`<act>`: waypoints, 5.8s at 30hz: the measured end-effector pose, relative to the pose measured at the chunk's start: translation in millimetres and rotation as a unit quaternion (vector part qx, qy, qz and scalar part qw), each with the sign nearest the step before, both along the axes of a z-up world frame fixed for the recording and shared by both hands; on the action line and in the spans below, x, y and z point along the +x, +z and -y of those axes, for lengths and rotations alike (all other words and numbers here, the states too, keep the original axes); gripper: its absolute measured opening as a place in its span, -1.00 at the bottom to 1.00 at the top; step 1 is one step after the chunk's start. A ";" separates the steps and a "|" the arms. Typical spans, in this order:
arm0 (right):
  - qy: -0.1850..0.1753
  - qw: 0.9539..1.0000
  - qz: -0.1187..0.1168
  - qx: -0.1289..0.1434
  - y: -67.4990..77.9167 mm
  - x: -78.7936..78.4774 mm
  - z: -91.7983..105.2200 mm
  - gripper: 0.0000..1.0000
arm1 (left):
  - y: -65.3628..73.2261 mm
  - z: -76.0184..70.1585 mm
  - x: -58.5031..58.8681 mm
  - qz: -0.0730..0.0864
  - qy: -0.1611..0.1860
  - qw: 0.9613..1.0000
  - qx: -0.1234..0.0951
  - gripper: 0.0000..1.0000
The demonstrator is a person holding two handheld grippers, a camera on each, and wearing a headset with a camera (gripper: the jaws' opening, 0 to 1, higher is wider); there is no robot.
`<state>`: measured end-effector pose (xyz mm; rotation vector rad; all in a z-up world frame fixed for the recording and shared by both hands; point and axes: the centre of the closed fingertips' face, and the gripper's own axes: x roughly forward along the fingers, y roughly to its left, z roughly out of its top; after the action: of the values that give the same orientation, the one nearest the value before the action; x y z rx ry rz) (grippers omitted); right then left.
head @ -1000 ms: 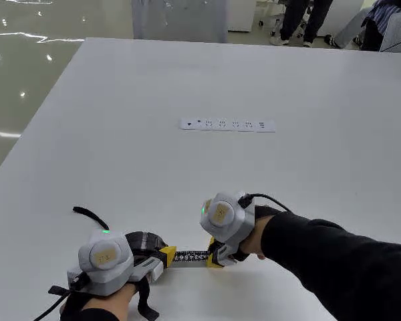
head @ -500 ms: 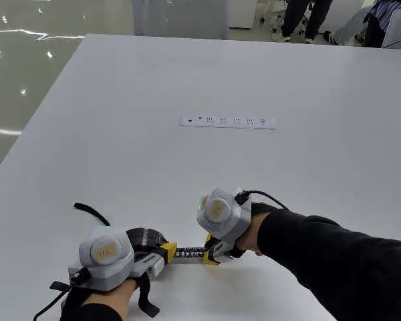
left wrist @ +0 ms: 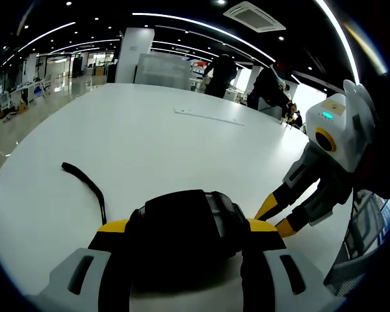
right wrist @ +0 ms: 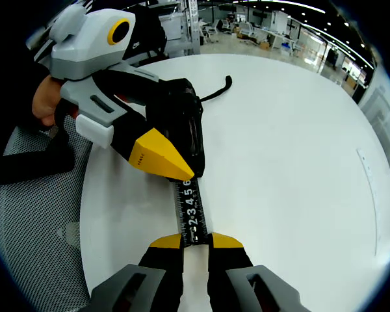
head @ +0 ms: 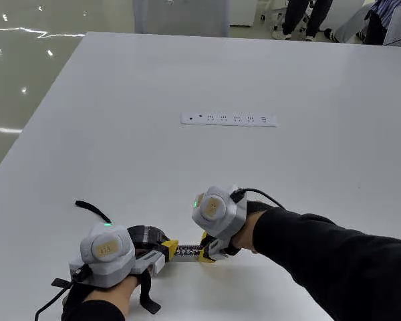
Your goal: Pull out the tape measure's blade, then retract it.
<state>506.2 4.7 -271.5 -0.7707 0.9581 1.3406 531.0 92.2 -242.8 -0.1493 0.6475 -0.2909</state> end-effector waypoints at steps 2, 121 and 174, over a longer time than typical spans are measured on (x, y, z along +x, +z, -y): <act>0.000 1.000 0.000 0.001 0.1 -0.1 -1.2 -0.81 | 0.5 -0.3 -0.4 0.000 -0.001 1.000 0.000 0.26; -0.035 0.996 0.039 0.078 16.7 -2.3 -40.4 -0.73 | 28.6 -10.9 3.3 0.055 -0.108 0.991 0.056 0.44; -0.238 0.952 0.100 0.164 67.5 -41.6 156.2 0.48 | 52.3 -106.4 -69.0 0.015 -0.272 0.961 0.042 0.98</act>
<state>464.5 -151.5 -204.0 -0.3756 0.6786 0.9418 462.0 198.6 -190.5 0.1198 0.6609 -0.7940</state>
